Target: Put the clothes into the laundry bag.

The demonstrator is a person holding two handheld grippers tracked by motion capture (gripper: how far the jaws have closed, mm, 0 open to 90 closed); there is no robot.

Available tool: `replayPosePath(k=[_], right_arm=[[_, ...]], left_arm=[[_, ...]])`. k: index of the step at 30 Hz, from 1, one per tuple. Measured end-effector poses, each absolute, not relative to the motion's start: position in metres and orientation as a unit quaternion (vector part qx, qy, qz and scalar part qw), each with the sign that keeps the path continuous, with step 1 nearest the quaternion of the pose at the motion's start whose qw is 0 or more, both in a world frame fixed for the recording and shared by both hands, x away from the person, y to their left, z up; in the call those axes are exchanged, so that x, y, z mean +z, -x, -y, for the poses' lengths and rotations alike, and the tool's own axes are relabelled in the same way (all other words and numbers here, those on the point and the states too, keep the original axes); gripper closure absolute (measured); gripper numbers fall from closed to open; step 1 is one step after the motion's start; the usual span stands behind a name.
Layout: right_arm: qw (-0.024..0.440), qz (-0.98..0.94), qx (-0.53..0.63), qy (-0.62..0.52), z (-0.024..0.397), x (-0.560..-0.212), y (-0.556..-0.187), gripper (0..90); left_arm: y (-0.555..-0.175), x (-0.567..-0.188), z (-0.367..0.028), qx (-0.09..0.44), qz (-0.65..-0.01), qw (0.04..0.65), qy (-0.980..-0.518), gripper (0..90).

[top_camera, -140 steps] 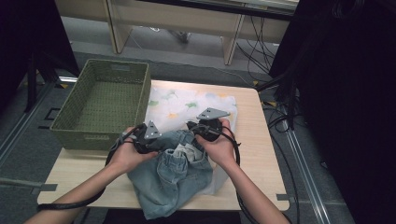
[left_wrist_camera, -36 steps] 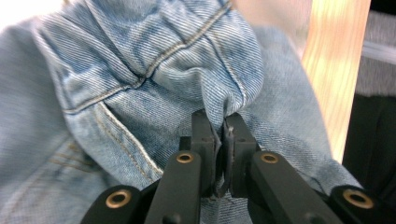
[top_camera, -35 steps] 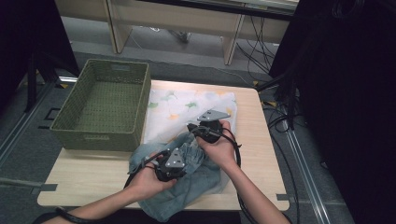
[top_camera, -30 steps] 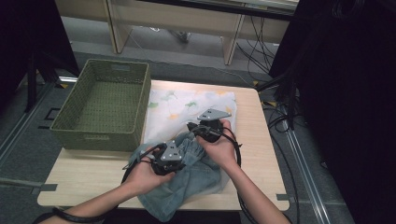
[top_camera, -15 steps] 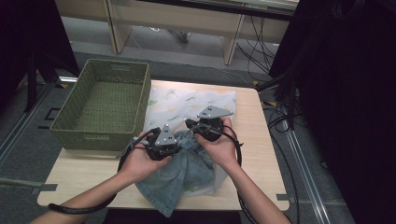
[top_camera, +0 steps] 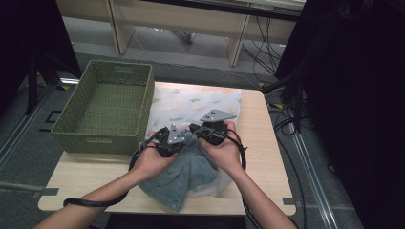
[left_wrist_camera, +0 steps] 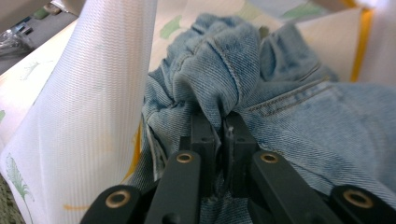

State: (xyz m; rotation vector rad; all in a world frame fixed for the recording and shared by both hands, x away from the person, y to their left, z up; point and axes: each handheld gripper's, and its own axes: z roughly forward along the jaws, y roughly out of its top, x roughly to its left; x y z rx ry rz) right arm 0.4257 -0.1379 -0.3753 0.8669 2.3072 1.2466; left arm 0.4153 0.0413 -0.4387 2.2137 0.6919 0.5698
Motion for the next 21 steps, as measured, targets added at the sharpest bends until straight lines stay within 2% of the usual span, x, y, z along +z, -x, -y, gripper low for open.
replayPosePath(k=[10,13,16,19,21], right_arm=[[0.172,-0.825,0.421,-0.335,0.141,-0.391,-0.429,90.0],[0.174,-0.83,0.417,-0.326,0.141,-0.396,-0.432,90.0],[0.173,-0.83,0.416,-0.329,0.142,-0.397,-0.433,90.0],[0.173,-0.83,0.416,-0.33,0.143,-0.397,-0.433,90.0],[0.172,-0.829,0.417,-0.33,0.144,-0.397,-0.434,90.0]], left_arm=[[-0.425,-0.459,-0.038,0.219,-0.281,0.359,-0.863,83.1],[-0.424,-0.458,-0.041,0.212,-0.28,0.365,-0.862,80.0],[-0.42,-0.452,-0.044,0.198,-0.271,0.381,-0.862,67.5],[-0.411,-0.442,-0.049,0.196,-0.263,0.392,-0.859,47.1],[-0.403,-0.433,-0.056,0.196,-0.26,0.397,-0.858,39.7]])
